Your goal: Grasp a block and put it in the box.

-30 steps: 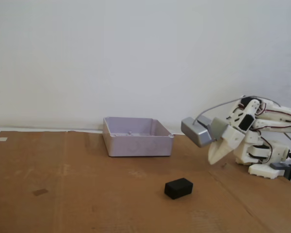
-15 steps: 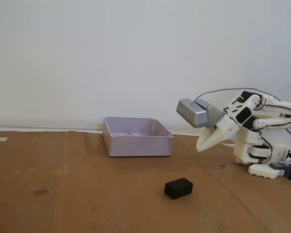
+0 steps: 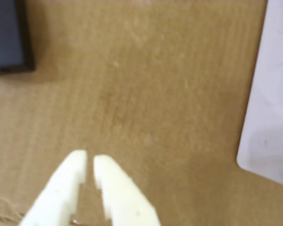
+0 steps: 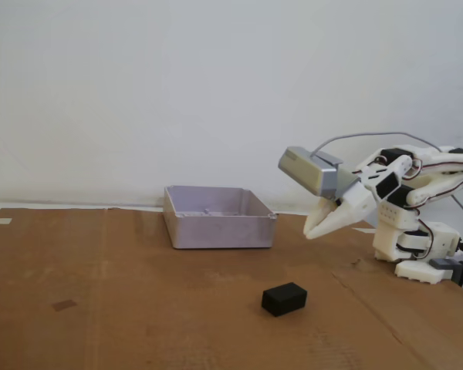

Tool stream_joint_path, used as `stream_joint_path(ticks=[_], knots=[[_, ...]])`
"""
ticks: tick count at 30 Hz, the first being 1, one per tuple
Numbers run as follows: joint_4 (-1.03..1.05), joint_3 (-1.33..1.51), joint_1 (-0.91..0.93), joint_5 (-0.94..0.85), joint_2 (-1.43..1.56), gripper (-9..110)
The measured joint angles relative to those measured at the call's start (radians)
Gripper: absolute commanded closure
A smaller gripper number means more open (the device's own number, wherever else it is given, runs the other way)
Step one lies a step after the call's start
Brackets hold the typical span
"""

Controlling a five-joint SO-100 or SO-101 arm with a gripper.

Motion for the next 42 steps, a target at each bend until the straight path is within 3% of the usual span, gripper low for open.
stream_joint_path(ticks=[22,42], knots=[[-0.015,-0.4,-0.138,0.011,-0.517,101],[-0.015,-0.577,-0.195,0.066,-0.746,101]])
